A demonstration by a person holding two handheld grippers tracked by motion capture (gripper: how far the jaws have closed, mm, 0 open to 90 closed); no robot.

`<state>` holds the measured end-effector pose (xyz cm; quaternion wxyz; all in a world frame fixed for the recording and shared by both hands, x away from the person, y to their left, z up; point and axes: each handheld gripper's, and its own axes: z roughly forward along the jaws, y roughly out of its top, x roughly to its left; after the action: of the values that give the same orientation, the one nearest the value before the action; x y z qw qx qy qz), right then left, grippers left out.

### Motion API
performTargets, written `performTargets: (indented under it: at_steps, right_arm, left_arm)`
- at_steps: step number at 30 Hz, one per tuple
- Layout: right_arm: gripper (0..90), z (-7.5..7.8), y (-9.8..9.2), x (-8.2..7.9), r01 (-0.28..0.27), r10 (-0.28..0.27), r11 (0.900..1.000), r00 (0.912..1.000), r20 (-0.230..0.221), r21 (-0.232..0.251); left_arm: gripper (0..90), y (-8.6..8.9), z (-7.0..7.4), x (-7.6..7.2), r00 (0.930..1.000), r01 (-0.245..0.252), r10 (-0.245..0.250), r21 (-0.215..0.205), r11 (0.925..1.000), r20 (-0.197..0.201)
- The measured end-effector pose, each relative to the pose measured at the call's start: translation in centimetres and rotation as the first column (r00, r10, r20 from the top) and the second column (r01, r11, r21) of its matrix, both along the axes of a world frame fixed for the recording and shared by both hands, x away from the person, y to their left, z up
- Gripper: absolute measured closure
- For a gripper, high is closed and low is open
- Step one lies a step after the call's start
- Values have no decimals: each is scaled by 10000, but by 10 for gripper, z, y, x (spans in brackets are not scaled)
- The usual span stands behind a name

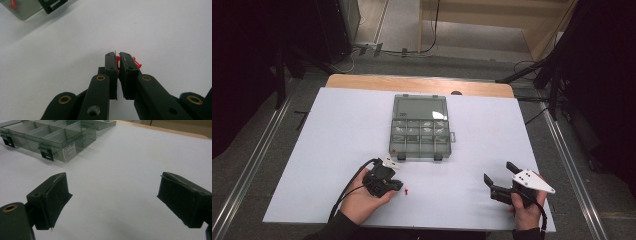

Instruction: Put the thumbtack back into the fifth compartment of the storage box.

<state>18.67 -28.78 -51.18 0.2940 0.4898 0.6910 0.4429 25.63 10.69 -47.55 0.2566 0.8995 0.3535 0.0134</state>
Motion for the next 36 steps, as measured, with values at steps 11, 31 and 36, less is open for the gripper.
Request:
performTargets:
  at_steps: [11, 31, 36]
  right_arm:
    - [101, 0, -1, 0, 56, -56, 10000, 10000, -10, 32]
    - [101, 0, -1, 0, 33, -33, 10000, 10000, -15, 63]
    - [102, 0, -1, 0, 30, -30, 10000, 10000, -2, 36]
  left_arm:
    - [847, 3, 10, 9, 10000, 51, -51, -85, 10000, 69]
    - [847, 8, 26, 33, 9995, -82, 86, -136, 9999, 309]
    - [847, 9, 29, 40, 9993, -118, 123, -135, 9998, 345]
